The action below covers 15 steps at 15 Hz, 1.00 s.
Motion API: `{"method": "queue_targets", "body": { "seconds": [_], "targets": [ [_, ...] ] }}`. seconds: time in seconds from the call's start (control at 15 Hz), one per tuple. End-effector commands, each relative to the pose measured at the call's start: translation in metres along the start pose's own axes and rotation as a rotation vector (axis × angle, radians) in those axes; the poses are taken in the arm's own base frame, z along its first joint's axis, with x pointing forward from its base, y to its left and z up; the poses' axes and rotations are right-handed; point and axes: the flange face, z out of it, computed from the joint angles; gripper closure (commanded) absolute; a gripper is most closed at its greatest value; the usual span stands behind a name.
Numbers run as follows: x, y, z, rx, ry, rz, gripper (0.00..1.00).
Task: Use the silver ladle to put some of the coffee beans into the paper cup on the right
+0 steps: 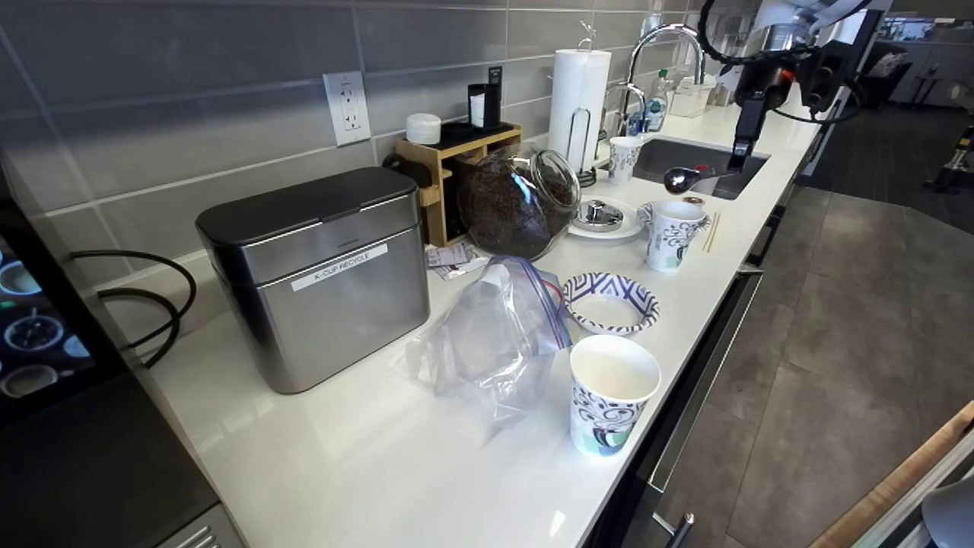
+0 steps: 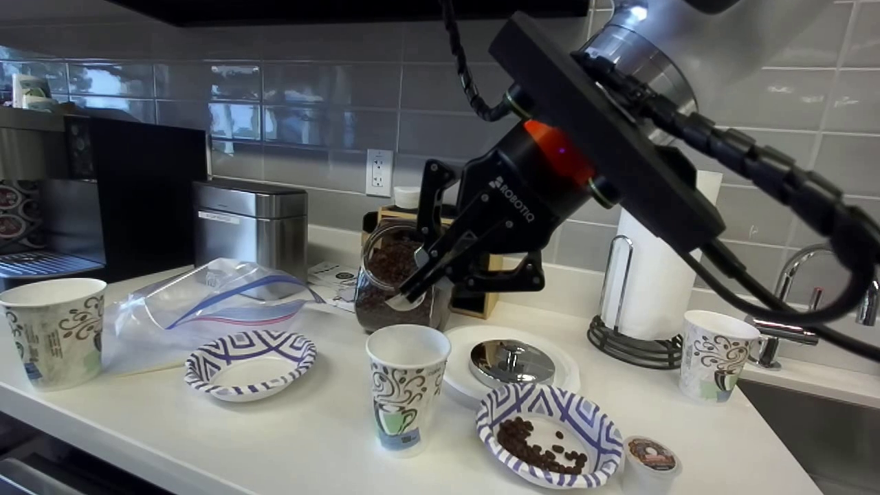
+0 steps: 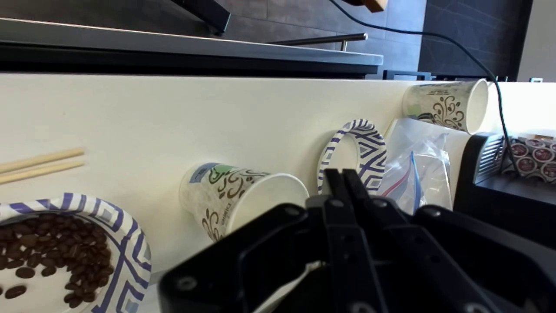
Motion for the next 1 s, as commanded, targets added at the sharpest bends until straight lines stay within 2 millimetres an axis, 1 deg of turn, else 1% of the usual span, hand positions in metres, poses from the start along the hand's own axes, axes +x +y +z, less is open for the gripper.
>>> {"method": "queue_targets", "body": {
  "seconds": [0.0, 0.47, 0.93],
  "targets": [
    [-0.01, -0.005, -0.003, -0.07, -0.023, -0.009, 0.99],
    [-0.007, -0.008, -0.011, -0.154, -0.022, -0.019, 0.99],
    [0.002, -0.019, -0.01, -0.241, -0.063, -0.055, 0.99]
  ]
}}
